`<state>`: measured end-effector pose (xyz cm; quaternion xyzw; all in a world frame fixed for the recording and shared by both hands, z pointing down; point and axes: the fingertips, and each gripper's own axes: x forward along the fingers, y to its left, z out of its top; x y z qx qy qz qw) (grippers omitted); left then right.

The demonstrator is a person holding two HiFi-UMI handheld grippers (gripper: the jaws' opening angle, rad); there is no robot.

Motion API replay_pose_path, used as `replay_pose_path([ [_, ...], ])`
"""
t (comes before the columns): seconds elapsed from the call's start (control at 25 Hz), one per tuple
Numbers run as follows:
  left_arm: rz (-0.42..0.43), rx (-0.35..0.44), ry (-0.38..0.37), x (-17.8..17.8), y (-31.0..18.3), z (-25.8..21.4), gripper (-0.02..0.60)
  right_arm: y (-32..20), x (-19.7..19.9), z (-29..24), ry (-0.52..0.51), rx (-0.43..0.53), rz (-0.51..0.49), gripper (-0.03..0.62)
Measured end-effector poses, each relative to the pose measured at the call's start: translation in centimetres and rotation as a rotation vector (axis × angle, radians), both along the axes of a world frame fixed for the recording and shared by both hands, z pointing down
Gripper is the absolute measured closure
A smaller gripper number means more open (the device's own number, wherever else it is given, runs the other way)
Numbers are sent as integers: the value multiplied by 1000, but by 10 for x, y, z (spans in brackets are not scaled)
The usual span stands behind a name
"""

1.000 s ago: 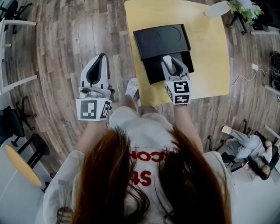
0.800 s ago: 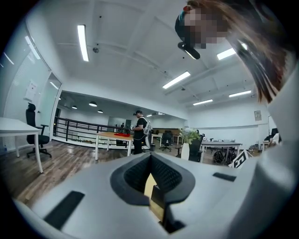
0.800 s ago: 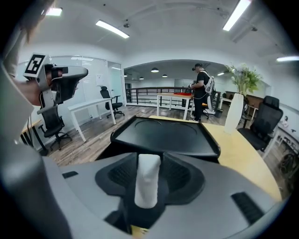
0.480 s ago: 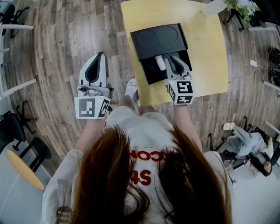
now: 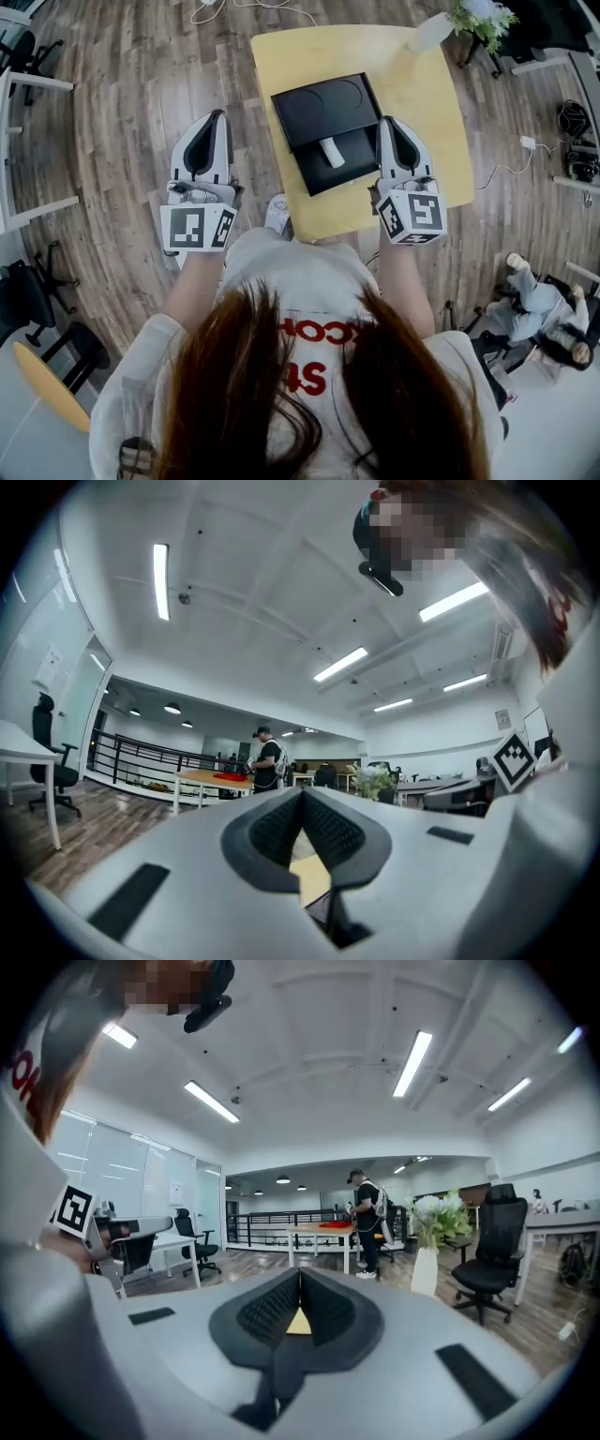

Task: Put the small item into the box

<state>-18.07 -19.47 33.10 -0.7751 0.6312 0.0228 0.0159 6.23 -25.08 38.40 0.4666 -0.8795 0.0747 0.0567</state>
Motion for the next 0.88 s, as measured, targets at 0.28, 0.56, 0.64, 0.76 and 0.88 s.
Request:
replay_pose_path([
  [0.28,16,55,-13,7,2,-19,583,12,15,-47,-40,94,26,588],
  [0.56,24,79,-23,13,8,-25,583,23,24,-62,-64,126,38,589],
  [0.64,24,84,-23,15,10,-27,583,25,25,-65,-69,133,35,589],
  [0.76,25,89,-23,17,11,-28,583,27,26,-69,-79,138,32,589],
  [0.88,23,91,-22,19,13,-29,583,29,29,-71,-89,139,30,589],
])
